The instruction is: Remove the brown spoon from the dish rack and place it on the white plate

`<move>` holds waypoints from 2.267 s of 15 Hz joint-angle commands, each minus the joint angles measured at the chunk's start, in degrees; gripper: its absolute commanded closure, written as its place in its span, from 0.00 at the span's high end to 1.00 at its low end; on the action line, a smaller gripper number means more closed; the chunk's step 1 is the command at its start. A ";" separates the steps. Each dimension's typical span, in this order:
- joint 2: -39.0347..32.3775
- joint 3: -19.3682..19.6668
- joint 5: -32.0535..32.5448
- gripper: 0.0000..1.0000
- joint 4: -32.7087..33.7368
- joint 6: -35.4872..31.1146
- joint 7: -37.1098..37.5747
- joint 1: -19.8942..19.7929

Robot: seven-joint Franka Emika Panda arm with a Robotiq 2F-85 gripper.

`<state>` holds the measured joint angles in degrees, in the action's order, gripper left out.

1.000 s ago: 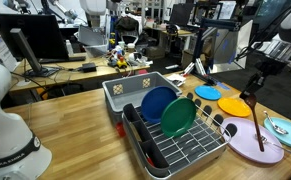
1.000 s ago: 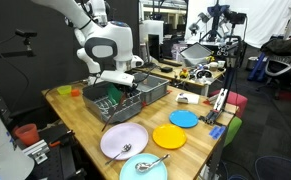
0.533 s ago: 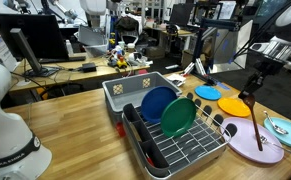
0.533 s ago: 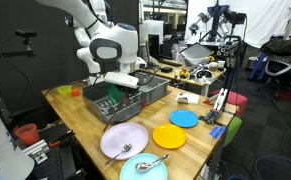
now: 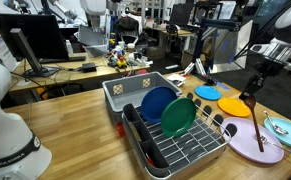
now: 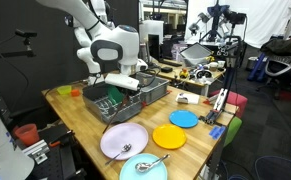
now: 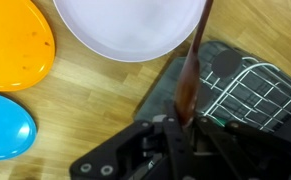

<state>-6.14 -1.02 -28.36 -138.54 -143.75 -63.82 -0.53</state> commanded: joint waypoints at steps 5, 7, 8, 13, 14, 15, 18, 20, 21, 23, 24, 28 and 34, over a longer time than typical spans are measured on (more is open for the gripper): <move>-7.97 -1.85 -2.33 0.03 6.97 5.87 -7.22 -4.65; -10.36 -2.18 -2.48 0.03 9.32 9.16 -8.68 -5.85; -11.56 -2.26 -2.31 0.03 10.65 11.36 -9.00 -6.44; -18.61 -2.24 -0.19 0.03 18.25 21.67 -8.93 -8.71; -20.32 -1.99 1.00 0.03 20.08 23.87 -8.35 -8.75; -21.75 -1.94 1.64 0.03 21.72 25.82 -7.86 -8.91; -25.81 -1.82 2.93 0.03 26.38 29.74 -6.33 -9.17; -27.99 -1.57 3.94 0.03 28.90 30.88 -4.58 -9.13; -29.04 -1.30 4.86 0.03 29.97 30.61 -3.36 -8.90; -31.05 -1.19 6.63 0.03 31.77 30.39 -0.96 -8.77; -31.86 -1.26 7.38 0.03 32.36 30.03 0.07 -8.76; -35.10 -1.91 8.91 0.03 33.94 29.71 2.88 -9.07; -37.38 -2.57 10.36 0.03 34.99 29.57 5.42 -9.33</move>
<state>-42.59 -2.48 -19.52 -105.06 -115.73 -60.32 -8.66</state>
